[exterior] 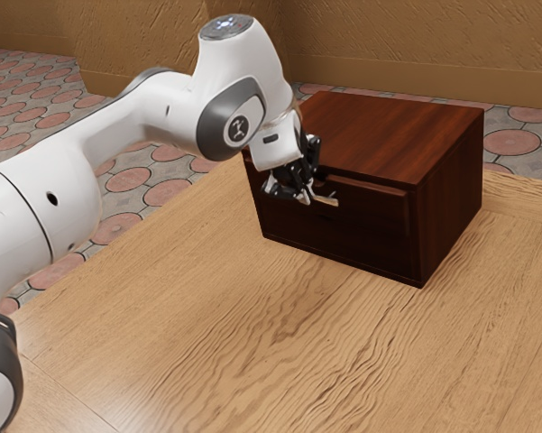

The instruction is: Pull the drawer handle with one arm to open the drawer

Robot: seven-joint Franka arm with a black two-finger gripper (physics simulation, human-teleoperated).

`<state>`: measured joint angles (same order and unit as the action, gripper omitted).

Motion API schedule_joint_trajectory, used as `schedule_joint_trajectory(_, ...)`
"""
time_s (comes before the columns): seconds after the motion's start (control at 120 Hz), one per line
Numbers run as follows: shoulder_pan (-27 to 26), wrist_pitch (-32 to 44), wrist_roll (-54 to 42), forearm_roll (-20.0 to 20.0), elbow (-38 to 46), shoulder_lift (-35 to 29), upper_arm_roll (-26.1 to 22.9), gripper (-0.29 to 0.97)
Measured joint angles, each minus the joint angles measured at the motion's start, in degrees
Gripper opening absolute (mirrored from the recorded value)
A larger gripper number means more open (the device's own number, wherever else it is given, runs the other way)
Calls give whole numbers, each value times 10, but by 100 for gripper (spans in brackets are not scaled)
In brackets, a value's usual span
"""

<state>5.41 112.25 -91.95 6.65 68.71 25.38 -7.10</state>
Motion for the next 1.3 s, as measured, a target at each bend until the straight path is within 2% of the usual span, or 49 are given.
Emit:
schedule_joint_trajectory(0.992,-1,69,21,-2,182,-127,-2,-10)
schedule_joint_trajectory(1.3,-5,73,29,-21,216,-152,-2,-10)
